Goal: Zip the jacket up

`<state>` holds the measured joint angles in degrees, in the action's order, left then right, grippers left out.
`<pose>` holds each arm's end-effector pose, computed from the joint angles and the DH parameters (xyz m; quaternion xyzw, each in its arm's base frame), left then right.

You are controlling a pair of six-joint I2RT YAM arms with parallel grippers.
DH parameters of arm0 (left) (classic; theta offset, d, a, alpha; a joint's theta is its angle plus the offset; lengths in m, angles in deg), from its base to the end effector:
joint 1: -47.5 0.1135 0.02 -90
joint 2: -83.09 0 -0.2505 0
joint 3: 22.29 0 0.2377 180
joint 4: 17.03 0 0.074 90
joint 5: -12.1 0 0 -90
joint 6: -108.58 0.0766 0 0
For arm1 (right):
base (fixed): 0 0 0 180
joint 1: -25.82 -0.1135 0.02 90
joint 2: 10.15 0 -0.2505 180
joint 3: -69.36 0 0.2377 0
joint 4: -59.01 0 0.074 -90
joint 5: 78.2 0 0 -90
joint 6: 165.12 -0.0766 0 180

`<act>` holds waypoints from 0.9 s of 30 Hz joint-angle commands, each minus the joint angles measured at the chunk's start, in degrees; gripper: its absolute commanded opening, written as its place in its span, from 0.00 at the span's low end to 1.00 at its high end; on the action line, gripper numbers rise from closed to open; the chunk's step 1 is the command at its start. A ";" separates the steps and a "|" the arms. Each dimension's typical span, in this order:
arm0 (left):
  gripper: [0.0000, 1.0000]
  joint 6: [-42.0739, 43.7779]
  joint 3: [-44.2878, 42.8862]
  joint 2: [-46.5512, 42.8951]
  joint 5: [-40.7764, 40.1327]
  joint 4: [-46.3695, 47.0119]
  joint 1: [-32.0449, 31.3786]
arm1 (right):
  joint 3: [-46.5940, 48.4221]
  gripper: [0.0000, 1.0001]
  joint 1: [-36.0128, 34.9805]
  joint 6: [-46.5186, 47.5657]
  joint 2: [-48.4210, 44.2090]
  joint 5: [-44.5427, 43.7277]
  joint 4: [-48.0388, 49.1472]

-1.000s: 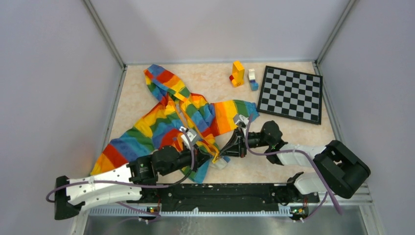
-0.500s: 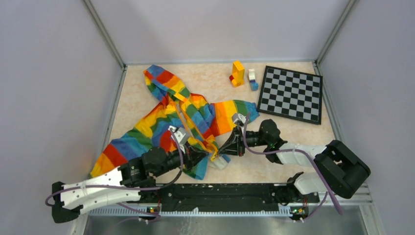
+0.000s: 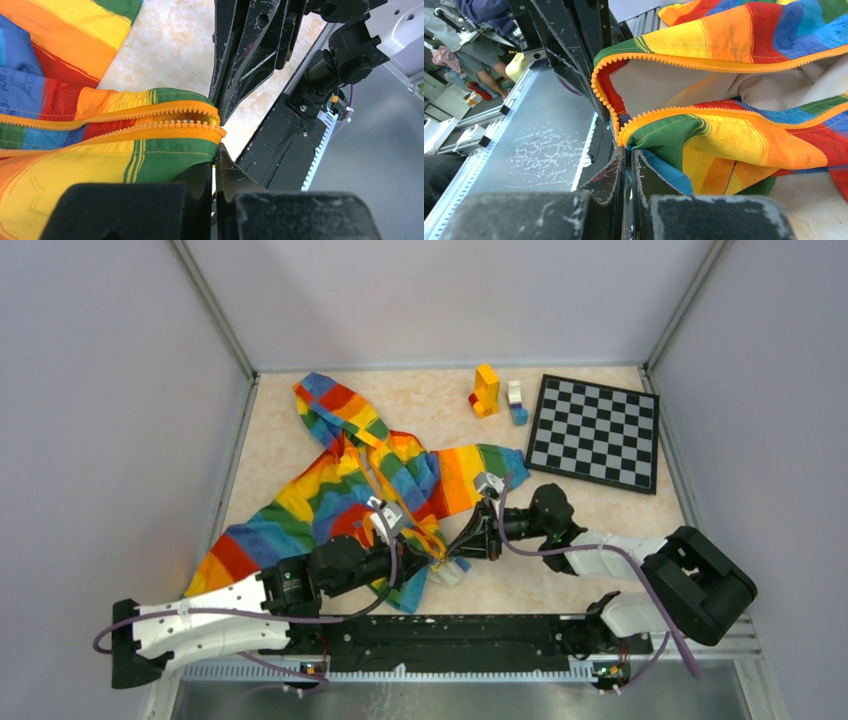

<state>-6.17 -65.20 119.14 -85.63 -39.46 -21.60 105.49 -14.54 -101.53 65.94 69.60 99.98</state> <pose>0.0802 -0.1812 0.2491 0.2621 0.7512 -0.4041 0.4513 0.1537 0.2157 0.2060 -0.4167 0.5672 0.6264 0.3351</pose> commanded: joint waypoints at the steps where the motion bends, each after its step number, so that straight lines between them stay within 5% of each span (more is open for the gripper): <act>1: 0.00 0.96 -2.47 -0.63 1.48 1.96 -0.16 | 1.60 0.00 -0.60 -0.53 -0.84 2.16 5.99; 27: 0.00 2.83 -7.00 4.26 -0.84 -3.13 -0.16 | 3.49 0.00 -0.69 -4.60 1.75 0.73 4.67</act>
<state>-4.86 -69.20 122.71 -85.43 -42.91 -21.60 106.50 -14.54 -105.84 67.93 71.19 103.06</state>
